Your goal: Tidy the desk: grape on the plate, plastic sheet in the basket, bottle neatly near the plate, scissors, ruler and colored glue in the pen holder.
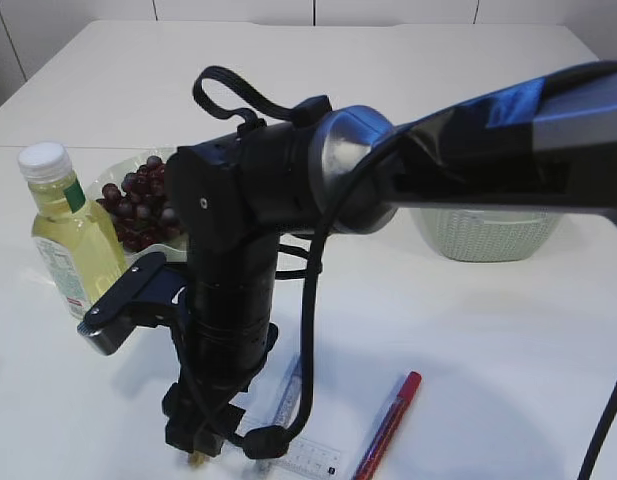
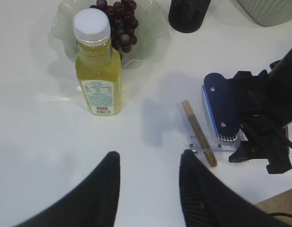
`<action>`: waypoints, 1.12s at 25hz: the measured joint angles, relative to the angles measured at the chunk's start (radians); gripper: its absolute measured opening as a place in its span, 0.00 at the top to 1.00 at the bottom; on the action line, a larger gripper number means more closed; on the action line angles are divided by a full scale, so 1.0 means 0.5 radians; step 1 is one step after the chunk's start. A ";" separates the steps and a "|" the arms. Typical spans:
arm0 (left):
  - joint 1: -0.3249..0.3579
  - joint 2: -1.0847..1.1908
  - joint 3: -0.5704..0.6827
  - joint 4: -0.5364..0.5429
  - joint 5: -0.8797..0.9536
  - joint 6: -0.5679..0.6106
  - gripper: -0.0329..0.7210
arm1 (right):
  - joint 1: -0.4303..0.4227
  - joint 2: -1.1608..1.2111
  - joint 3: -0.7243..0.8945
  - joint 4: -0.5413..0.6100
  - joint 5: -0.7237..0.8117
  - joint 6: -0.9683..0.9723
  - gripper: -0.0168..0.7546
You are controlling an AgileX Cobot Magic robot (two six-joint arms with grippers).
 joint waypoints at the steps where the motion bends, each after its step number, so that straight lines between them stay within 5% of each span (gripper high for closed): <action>1: 0.000 0.000 0.000 0.010 0.000 0.000 0.55 | 0.002 0.005 0.000 0.000 -0.008 0.000 0.28; 28: 0.000 0.000 0.000 0.061 0.020 0.000 0.55 | 0.005 0.140 -0.013 -0.066 -0.079 -0.004 0.27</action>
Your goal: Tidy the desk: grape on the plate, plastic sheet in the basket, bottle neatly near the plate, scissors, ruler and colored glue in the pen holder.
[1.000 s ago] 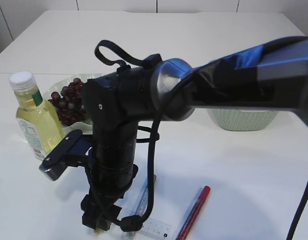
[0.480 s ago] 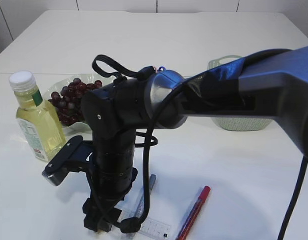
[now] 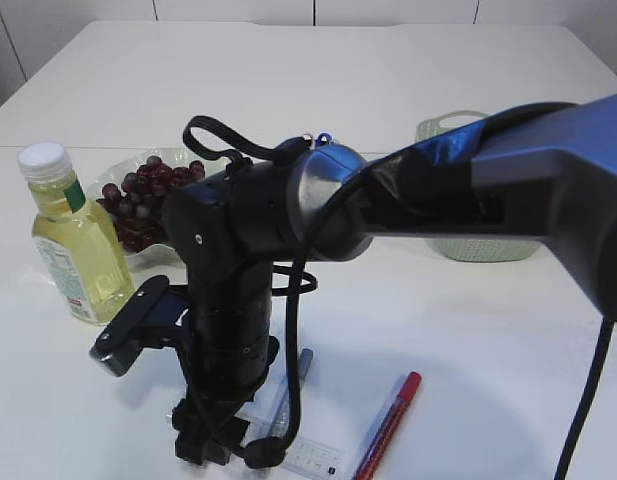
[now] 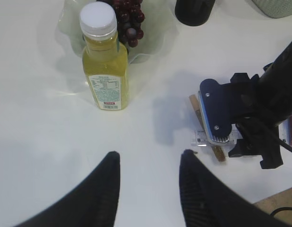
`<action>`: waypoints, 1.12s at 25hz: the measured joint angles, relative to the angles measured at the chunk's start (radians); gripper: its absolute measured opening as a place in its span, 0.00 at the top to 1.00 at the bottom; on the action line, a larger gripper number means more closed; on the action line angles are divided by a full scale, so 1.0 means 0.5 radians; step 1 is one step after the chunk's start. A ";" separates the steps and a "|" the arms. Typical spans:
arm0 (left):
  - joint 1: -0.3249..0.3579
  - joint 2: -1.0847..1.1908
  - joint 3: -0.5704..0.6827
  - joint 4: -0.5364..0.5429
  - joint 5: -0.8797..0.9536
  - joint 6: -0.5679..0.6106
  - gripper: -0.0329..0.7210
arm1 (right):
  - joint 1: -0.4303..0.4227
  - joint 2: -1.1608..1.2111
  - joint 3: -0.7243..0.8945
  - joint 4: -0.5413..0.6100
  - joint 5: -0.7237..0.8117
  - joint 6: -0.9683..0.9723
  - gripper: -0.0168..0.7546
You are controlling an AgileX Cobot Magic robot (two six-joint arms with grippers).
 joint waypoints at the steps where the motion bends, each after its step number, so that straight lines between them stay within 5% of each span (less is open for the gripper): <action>1: 0.000 0.000 0.000 0.000 0.000 0.000 0.55 | 0.000 0.003 0.000 -0.005 0.000 0.000 0.27; 17: 0.000 0.000 0.000 0.004 0.003 0.000 0.55 | 0.000 0.036 0.000 -0.029 0.016 0.000 0.29; 24: 0.000 0.000 0.000 0.008 0.003 0.000 0.55 | 0.000 0.036 0.000 -0.032 0.053 0.027 0.56; 28: 0.000 0.000 0.000 0.008 0.003 0.000 0.55 | 0.000 0.036 0.000 -0.032 0.062 0.034 0.59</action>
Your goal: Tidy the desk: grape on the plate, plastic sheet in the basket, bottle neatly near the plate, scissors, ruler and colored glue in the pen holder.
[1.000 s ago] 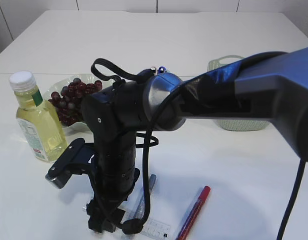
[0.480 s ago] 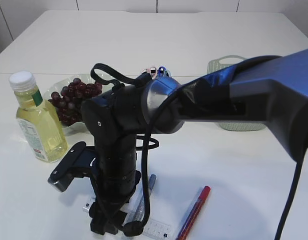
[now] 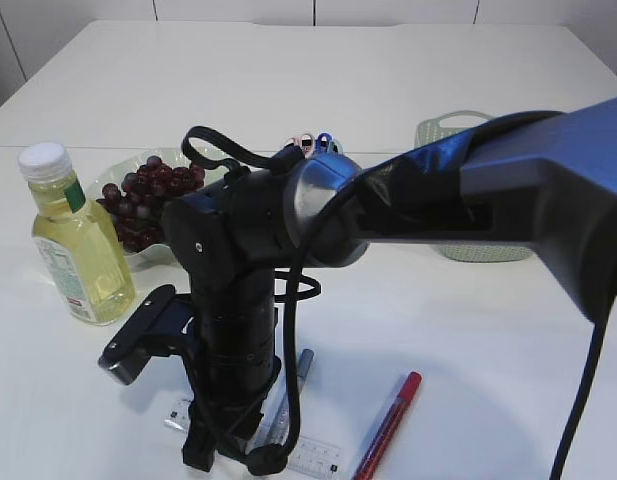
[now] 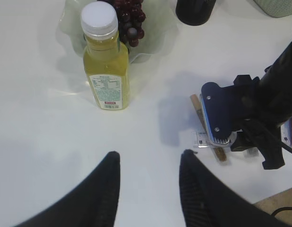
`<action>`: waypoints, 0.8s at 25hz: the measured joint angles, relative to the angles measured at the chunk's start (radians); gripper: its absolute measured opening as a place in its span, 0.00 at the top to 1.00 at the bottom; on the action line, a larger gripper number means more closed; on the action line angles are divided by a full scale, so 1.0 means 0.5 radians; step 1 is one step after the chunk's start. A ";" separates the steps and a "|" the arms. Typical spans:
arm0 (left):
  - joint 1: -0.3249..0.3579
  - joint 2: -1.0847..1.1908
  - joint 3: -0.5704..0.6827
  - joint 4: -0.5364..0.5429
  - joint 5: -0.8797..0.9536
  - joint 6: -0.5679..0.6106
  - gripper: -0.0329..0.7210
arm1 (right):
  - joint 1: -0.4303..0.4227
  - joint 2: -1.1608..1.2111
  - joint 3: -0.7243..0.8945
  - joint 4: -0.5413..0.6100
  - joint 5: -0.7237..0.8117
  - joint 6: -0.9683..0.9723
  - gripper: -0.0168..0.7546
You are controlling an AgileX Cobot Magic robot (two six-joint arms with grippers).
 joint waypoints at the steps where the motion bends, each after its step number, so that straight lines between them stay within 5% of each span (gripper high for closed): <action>1: 0.000 0.000 0.000 0.000 0.000 0.000 0.55 | 0.000 0.000 0.000 0.000 0.000 0.000 0.59; 20: 0.000 0.000 0.000 0.000 0.000 0.000 0.55 | 0.000 0.000 -0.136 0.000 0.199 0.159 0.60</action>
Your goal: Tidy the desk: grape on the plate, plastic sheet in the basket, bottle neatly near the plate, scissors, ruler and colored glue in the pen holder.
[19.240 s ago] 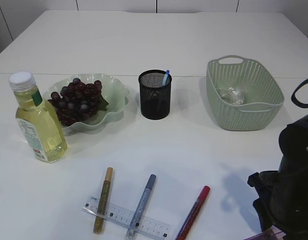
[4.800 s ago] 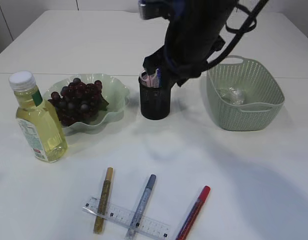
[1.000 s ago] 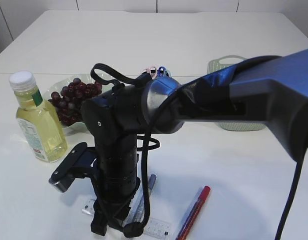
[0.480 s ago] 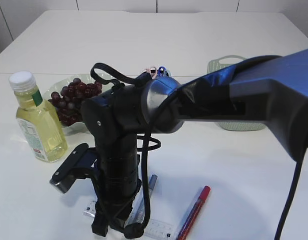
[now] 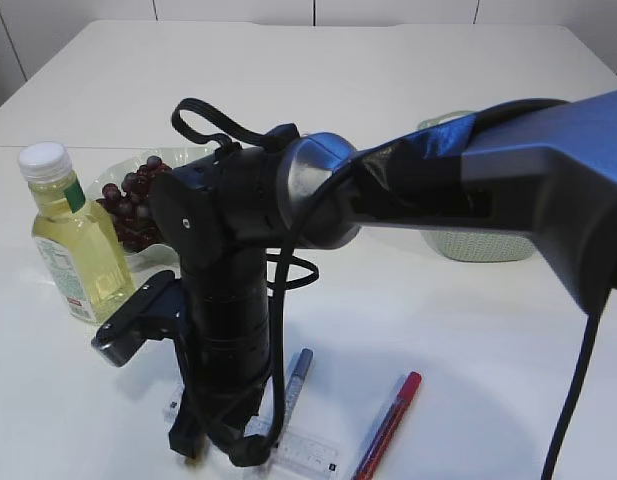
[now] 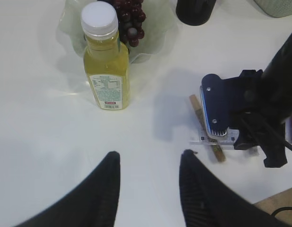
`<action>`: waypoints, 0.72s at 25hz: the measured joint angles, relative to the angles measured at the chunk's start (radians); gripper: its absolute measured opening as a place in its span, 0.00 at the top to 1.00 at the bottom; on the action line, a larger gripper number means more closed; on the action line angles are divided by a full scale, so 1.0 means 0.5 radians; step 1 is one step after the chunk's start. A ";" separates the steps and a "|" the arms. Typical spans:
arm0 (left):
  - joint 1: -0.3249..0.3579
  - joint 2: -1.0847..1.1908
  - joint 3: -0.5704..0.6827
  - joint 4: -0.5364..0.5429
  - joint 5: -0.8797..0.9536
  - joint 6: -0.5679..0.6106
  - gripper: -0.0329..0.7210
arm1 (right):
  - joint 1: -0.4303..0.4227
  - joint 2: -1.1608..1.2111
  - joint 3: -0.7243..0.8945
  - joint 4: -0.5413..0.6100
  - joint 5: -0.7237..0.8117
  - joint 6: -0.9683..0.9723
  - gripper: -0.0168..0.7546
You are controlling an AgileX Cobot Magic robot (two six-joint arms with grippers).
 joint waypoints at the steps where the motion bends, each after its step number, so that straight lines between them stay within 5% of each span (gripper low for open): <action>1: 0.000 0.000 0.000 0.000 0.000 0.000 0.55 | 0.000 0.000 0.000 0.000 0.020 0.004 0.60; 18: 0.000 0.000 0.000 0.000 0.000 0.000 0.55 | 0.000 0.000 -0.237 0.000 0.135 0.113 0.60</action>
